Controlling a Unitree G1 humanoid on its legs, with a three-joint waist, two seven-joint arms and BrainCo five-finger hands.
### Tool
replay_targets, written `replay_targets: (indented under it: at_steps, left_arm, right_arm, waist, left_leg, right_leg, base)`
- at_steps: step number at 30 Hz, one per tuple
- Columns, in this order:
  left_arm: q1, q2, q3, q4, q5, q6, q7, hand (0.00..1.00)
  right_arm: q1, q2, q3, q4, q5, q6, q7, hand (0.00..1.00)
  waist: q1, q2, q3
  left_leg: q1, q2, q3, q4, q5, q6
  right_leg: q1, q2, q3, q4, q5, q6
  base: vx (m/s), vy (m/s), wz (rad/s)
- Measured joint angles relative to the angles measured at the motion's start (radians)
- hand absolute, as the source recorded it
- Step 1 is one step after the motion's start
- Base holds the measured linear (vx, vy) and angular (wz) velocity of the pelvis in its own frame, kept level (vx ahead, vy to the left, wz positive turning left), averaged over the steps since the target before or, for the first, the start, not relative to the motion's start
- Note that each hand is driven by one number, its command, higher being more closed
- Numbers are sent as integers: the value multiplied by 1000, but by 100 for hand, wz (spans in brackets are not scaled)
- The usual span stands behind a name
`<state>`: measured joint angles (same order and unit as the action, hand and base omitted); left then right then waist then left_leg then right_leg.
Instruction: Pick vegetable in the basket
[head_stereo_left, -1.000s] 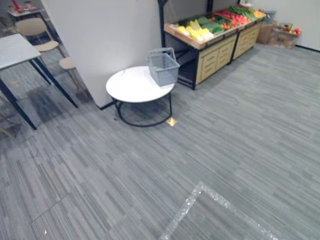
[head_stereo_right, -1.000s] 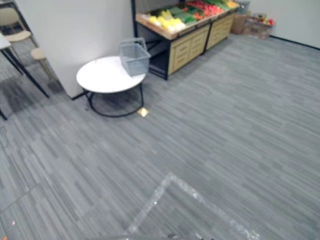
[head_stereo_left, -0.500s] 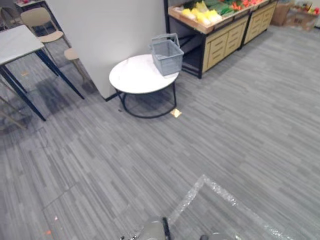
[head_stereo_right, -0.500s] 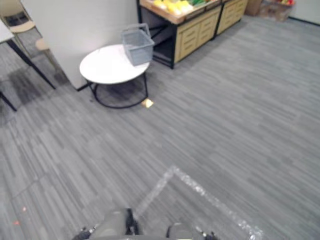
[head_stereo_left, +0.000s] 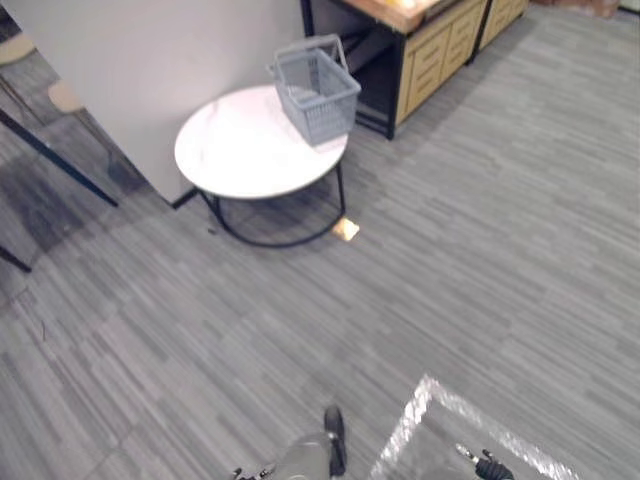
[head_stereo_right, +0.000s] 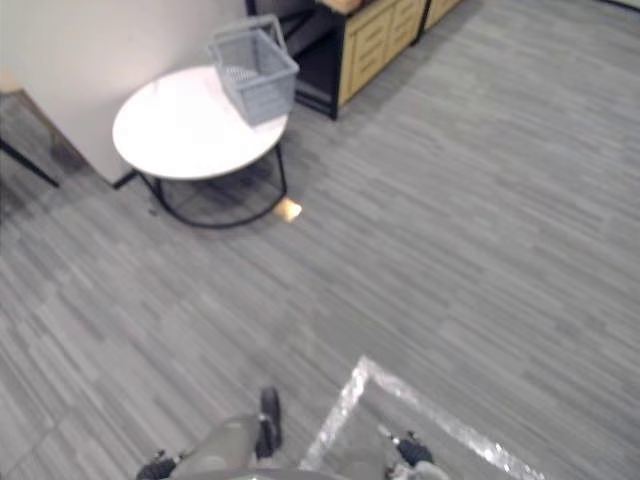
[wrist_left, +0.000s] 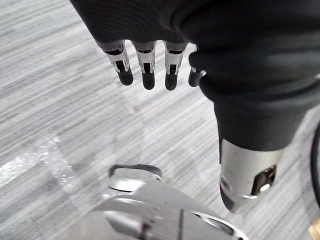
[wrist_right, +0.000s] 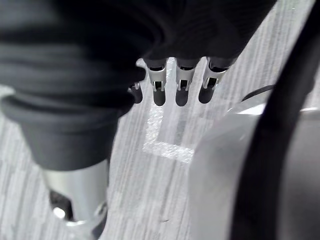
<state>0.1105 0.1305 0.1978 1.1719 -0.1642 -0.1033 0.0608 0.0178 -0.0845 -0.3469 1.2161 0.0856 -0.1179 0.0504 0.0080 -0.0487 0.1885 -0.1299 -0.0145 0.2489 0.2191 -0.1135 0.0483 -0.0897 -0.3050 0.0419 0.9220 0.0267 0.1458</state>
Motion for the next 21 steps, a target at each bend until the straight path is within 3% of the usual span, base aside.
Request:
replay_targets:
  at_steps: [1,2,3,4,5,7,8,9,10,11,12,13,14,15,17,18,19,21]
  left_arm:
    - [-7,0,-4,-1,15,4,1,0]
    - [-16,0,-8,-4,18,4,3,0]
    - [-29,1,-14,-12,19,3,9,0]
    - [-38,1,-15,-21,19,4,12,0]
    - [-66,-1,-16,-38,17,2,15,0]
    - [-106,-10,-17,-59,13,-5,23,0]
    - [-127,-15,-26,-72,13,-20,28,0]
    - [-134,-19,-28,-73,13,-21,31,0]
    - [-144,-27,-32,-76,13,-22,42,0]
    - [-146,-30,-31,-76,13,-24,48,0]
    - [-145,-42,-20,-72,13,-24,53,0]
    - [-143,-58,4,-52,13,-24,55,0]
    - [-145,-64,5,-40,13,-24,53,0]
    - [-143,-77,6,-21,13,-23,53,0]
    - [-123,-100,9,-9,13,-19,52,0]
    - [-117,-106,28,0,13,-20,50,0]
    - [-116,-106,48,2,13,-18,50,0]
    - [-111,-108,78,11,11,-15,47,0]
  right_arm:
    - [1,-3,1,-5,-5,-3,3,0]
    - [3,-8,5,-7,-10,-4,2,0]
    - [10,-9,9,-15,-9,-3,1,0]
    - [14,-8,9,-17,-9,-3,1,0]
    - [22,-6,9,-27,-8,-9,3,0]
    - [22,-9,19,-41,-8,-17,2,0]
    - [23,-7,31,-44,-9,-19,1,0]
    - [23,-5,31,-44,-9,-18,0,0]
    - [23,-4,31,-44,-9,-18,-4,0]
    - [23,-4,31,-46,-9,-18,-5,0]
    - [25,-5,30,-58,-9,-17,-5,0]
    - [21,-14,30,-65,-10,-17,-5,0]
    - [19,-14,30,-66,-11,-19,-4,0]
    - [13,-20,29,-65,-19,-18,-5,0]
    - [12,-28,30,-62,-32,-17,-5,0]
    - [17,-34,29,-59,-39,-17,-6,0]
    - [22,-38,30,-55,-39,-14,-8,0]
    - [32,-49,41,-42,-47,-9,-9,0]
  waist:
    - [-11,9,6]
    - [-18,10,7]
    - [-32,18,12]
    - [-37,20,13]
    - [-40,27,17]
    - [-42,38,25]
    - [-59,37,28]
    - [-63,37,29]
    - [-64,37,29]
    - [-63,36,30]
    - [-64,35,33]
    - [-61,56,41]
    - [-61,63,44]
    - [-61,75,46]
    - [-59,89,43]
    - [-61,95,40]
    - [-63,97,41]
    - [-62,90,49]
  left_leg:
    - [75,-3,-1,-25,-26,1]
    - [134,-3,-1,-51,-39,1]
    - [206,-2,-5,-88,-46,-1]
    - [234,0,-8,-106,-46,-1]
    - [280,7,-13,-139,-54,-3]
    - [313,31,-22,-152,-82,-20]
    - [335,45,-42,-156,-107,-46]
    - [349,49,-45,-159,-115,-55]
    - [375,61,-49,-166,-136,-81]
    - [386,67,-53,-166,-150,-93]
    - [412,85,-70,-168,-180,-116]
    - [439,113,-73,-170,-192,-109]
    - [438,124,-76,-153,-185,-109]
    - [429,151,-87,-101,-162,-113]
    - [402,187,-129,19,-109,-137]
    - [359,209,-162,142,-53,-160]
    - [297,225,-192,288,47,-198]
    - [199,267,-187,524,216,-234]
  right_leg:
    - [-57,-6,-36,128,-26,-38]
    - [-95,-8,-84,186,-65,-52]
    - [-135,-9,-156,195,-135,-66]
    - [-156,-7,-193,174,-166,-72]
    - [-202,6,-257,78,-207,-84]
    - [-240,42,-326,-177,-210,-82]
    - [-241,64,-349,-442,-174,-71]
    - [-238,70,-346,-543,-142,-72]
    - [-236,78,-330,-721,-62,-63]
    - [-237,80,-324,-790,-27,-60]
    - [-238,81,-309,-841,47,-48]
    - [-247,107,-310,-768,105,-54]
    - [-264,113,-308,-720,104,-56]
    - [-279,125,-311,-637,55,-123]
    - [-265,146,-323,-566,-29,-148]
    - [-230,151,-343,-546,-71,-158]
    - [-184,148,-364,-535,-111,-163]
    - [-91,149,-390,-559,-159,-171]
  base:
    - [367,111,-15]
    - [549,144,-10]
    - [459,60,1]
    - [451,37,9]
    - [508,-46,12]
    - [436,-112,22]
    - [320,-136,36]
    - [454,-210,42]
    - [397,-199,23]
    - [534,-277,22]
    - [678,-388,11]
    - [688,-402,12]
    - [673,-438,3]
    - [542,-380,-3]
    - [533,-369,-1]
    - [514,-311,28]
    - [488,-283,37]
    - [473,-199,40]
